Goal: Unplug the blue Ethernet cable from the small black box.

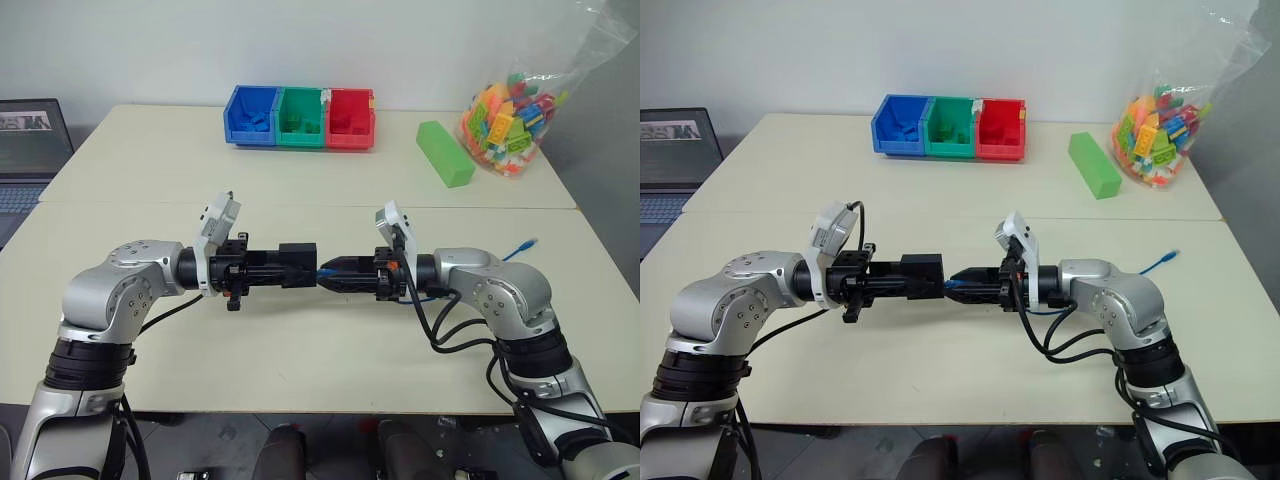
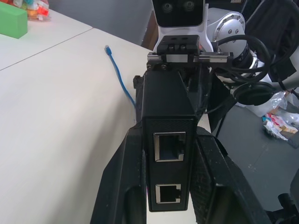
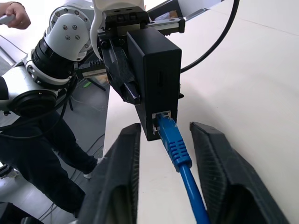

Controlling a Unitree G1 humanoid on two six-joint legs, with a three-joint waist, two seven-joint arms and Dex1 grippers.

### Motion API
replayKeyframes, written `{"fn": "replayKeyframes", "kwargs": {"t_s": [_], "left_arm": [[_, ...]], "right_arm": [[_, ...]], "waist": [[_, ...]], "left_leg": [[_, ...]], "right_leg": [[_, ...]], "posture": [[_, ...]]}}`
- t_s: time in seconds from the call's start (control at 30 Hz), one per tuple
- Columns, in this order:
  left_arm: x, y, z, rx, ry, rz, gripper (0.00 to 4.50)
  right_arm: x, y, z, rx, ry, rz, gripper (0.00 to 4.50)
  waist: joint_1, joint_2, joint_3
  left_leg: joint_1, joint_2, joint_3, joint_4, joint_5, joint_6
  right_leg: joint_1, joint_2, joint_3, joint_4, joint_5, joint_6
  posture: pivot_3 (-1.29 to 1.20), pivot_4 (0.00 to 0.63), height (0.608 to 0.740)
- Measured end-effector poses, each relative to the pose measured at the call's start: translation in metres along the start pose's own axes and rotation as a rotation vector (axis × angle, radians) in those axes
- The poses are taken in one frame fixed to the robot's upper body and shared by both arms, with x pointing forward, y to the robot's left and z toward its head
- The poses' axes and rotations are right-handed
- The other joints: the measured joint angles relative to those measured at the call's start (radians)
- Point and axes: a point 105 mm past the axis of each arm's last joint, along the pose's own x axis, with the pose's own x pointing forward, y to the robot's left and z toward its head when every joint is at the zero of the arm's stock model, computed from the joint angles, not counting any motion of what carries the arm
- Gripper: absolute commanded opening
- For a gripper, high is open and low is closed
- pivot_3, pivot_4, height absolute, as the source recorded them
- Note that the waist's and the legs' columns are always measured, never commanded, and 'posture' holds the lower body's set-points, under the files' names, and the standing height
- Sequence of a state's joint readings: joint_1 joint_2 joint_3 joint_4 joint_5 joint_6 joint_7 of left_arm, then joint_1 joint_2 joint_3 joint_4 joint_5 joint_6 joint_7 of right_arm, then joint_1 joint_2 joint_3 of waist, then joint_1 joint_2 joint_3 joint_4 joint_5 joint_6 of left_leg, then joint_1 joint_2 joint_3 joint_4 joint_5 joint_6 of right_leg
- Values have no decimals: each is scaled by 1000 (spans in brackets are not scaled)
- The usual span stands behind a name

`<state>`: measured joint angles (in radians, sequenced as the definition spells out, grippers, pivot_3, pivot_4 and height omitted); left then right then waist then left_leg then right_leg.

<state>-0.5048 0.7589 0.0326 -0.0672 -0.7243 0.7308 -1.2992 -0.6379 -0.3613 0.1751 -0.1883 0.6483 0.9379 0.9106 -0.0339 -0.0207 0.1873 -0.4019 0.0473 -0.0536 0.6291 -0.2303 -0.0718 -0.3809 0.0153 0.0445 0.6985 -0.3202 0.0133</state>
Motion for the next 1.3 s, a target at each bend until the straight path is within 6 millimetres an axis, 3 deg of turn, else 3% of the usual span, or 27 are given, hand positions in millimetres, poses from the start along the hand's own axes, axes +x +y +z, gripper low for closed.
{"fn": "replayKeyframes", "kwargs": {"t_s": [0.13, 1.27, 1.3], "left_arm": [[0, 0, 0, -2, 0, -1, 789], [6, -10, -1, 7, 3, -61, 789], [6, -11, -2, 5, 2, -64, 789]], "right_arm": [[-2, 0, 0, 0, 5, 9, 41], [-16, 9, -1, -9, 39, 72, 26], [-16, 10, 0, -3, 39, 73, 376]], "waist": [[0, 0, 0], [0, 0, 0], [0, 0, 0]], "left_leg": [[0, 0, 0, 0, 0, 0], [0, 0, 0, 0, 0, 0], [0, 0, 0, 0, 0, 0]], "right_leg": [[0, 0, 0, 0, 0, 0], [0, 0, 0, -1, 0, 0], [0, 0, 0, -1, 0, 0]], "posture": [[0, 150, 740], [0, 150, 740], [0, 150, 740]]}}
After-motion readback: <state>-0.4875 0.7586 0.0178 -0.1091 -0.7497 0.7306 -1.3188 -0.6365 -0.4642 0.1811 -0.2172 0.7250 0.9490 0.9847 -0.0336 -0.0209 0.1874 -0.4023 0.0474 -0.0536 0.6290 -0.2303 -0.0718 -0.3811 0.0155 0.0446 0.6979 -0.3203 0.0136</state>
